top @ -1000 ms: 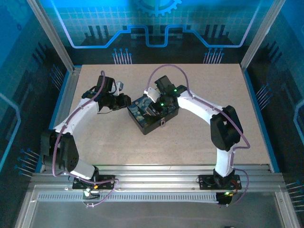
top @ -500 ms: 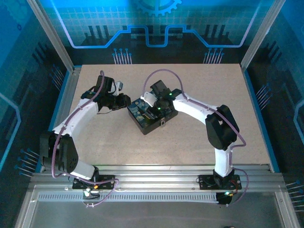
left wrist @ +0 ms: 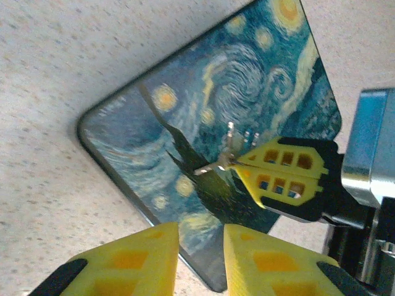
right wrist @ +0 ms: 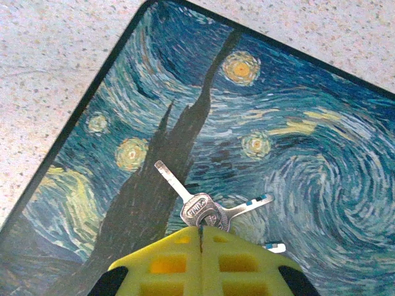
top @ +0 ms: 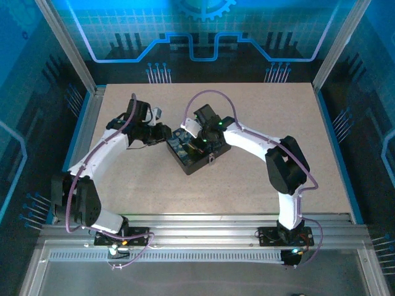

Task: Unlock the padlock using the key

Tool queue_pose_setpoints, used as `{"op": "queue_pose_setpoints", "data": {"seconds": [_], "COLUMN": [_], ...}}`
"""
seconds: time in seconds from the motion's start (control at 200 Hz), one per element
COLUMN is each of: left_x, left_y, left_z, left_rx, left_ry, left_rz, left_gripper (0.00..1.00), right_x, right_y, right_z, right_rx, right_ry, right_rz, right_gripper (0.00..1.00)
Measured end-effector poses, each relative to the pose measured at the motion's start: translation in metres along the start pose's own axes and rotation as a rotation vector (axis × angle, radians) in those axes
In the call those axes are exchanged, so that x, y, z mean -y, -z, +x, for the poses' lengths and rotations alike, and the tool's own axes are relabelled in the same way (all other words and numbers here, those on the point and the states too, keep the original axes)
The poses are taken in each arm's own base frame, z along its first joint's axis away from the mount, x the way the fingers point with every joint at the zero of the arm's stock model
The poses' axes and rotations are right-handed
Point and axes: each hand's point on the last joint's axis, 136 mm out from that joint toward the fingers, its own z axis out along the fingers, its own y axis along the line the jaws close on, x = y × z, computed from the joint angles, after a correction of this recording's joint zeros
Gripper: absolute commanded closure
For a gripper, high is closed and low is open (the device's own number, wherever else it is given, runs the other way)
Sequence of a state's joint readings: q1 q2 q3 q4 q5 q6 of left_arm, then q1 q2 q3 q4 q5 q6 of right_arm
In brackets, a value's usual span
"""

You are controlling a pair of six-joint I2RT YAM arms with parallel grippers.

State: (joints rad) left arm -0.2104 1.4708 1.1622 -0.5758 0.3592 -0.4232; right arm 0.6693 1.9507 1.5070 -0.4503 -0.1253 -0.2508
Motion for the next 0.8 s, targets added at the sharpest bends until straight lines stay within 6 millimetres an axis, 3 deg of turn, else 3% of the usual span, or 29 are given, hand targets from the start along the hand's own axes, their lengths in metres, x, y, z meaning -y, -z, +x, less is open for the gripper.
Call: {"op": "queue_pose_setpoints", "data": {"seconds": [0.185, 0.385, 0.64, 0.8], "left_x": [0.01, 0.006, -0.033, -0.042], "left_y": [-0.019, -0.025, -0.03, -0.024], "left_z": [0.033, 0.034, 0.059, 0.056], "left_rx": [-0.096, -0.096, -0.109, -0.069], "left_ry": [0.091, 0.161, 0.311, 0.372], "left_rz": [0.045, 0.044, -0.026, -0.028], "left_gripper": [0.74, 0.73, 0.63, 0.56], "right_x": [0.0, -0.016, -0.044, -0.062], "right_y": [0.006, 0.011, 0.01, 0.008], "right_z": [0.006, 0.008, 0.002, -0.002], "right_rx": [0.029, 0.052, 0.057, 0.054], "right_ry": [-0.071, -0.125, -0.112, -0.086], "right_rz": [-0.076, -0.188, -0.263, -0.291], "right_gripper": [1.0, 1.0, 1.0, 1.0]}}
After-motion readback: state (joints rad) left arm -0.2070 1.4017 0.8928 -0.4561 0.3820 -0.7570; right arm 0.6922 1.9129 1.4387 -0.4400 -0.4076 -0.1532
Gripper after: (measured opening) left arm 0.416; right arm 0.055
